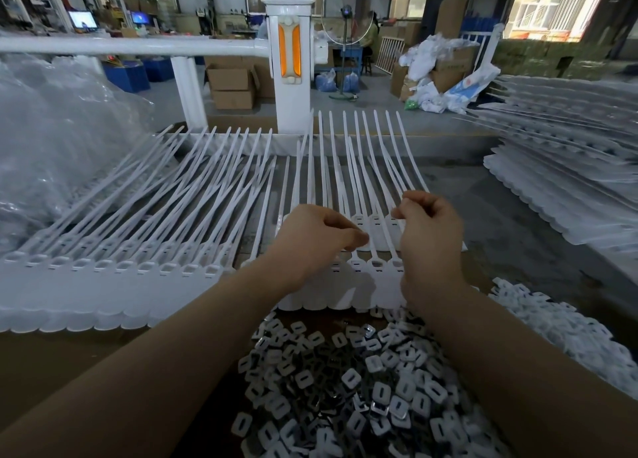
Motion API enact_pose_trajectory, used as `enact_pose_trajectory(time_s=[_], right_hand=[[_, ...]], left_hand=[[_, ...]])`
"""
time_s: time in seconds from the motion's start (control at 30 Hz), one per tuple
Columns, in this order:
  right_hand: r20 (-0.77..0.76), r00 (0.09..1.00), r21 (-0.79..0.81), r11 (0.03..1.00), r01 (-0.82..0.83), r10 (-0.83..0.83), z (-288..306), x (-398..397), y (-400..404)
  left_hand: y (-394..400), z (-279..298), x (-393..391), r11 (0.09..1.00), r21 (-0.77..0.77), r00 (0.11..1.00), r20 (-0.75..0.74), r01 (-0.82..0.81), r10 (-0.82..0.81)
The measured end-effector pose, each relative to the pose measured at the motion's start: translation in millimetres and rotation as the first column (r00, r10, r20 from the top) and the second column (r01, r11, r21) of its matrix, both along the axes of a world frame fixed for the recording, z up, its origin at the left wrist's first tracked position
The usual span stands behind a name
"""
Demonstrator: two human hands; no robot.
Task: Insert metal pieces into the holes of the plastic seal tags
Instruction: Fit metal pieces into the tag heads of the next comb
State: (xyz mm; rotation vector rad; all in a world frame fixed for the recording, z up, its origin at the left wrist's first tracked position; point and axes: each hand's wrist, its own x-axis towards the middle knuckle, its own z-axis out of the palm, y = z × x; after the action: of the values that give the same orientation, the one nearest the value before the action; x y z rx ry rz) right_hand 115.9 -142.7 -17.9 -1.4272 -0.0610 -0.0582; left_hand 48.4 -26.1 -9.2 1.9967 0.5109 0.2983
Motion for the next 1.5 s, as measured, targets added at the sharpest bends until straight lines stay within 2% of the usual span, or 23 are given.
enact_pose_trajectory(time_s=[0.13,0.23,0.57,0.7,0.83,0.9,1.03,1.17,1.37,1.5], right_hand=[[-0.040,0.999,0.016,1.000,0.003,-0.002,1,1,0],[-0.032,0.999,-0.006,1.000,-0.019,0.018,0,0,1],[-0.045,0.997,-0.041,0.998,-0.058,0.056,-1,-1,2],[-0.053,0.996,-0.041,0.997,-0.072,0.070,0,-3,1],[-0.063,0.995,-0.039,0.996,-0.079,0.076,0,-3,0],[-0.068,0.994,-0.042,0.996,-0.084,0.081,0,-3,0],[-0.065,0.995,-0.042,0.996,-0.082,0.079,0,-3,1],[-0.045,0.996,-0.051,0.996,-0.078,0.076,-1,-2,2],[-0.015,0.997,-0.064,0.995,-0.080,0.079,-3,-2,2],[-0.003,0.996,-0.095,0.992,-0.088,0.088,-3,-2,3]], left_hand=[[-12,-7,3,0.998,0.057,0.998,-0.064,-0.008,0.011],[-19,-13,5,0.983,0.177,0.993,-0.105,-0.037,0.056],[-20,-19,7,0.926,0.377,0.996,-0.072,-0.018,0.048],[-15,-17,6,0.916,0.395,0.997,-0.058,0.067,-0.048],[-4,-9,2,0.842,0.482,0.970,-0.077,0.240,-0.232],[3,-8,0,0.773,0.558,0.944,-0.065,0.302,-0.323],[10,-5,-5,0.460,0.804,0.875,-0.147,0.378,-0.461],[10,0,-9,0.270,0.884,0.831,-0.200,0.381,-0.519],[3,3,-11,0.078,0.937,0.822,-0.256,0.340,-0.508],[1,6,-13,0.052,0.931,0.835,-0.298,0.361,-0.463]])
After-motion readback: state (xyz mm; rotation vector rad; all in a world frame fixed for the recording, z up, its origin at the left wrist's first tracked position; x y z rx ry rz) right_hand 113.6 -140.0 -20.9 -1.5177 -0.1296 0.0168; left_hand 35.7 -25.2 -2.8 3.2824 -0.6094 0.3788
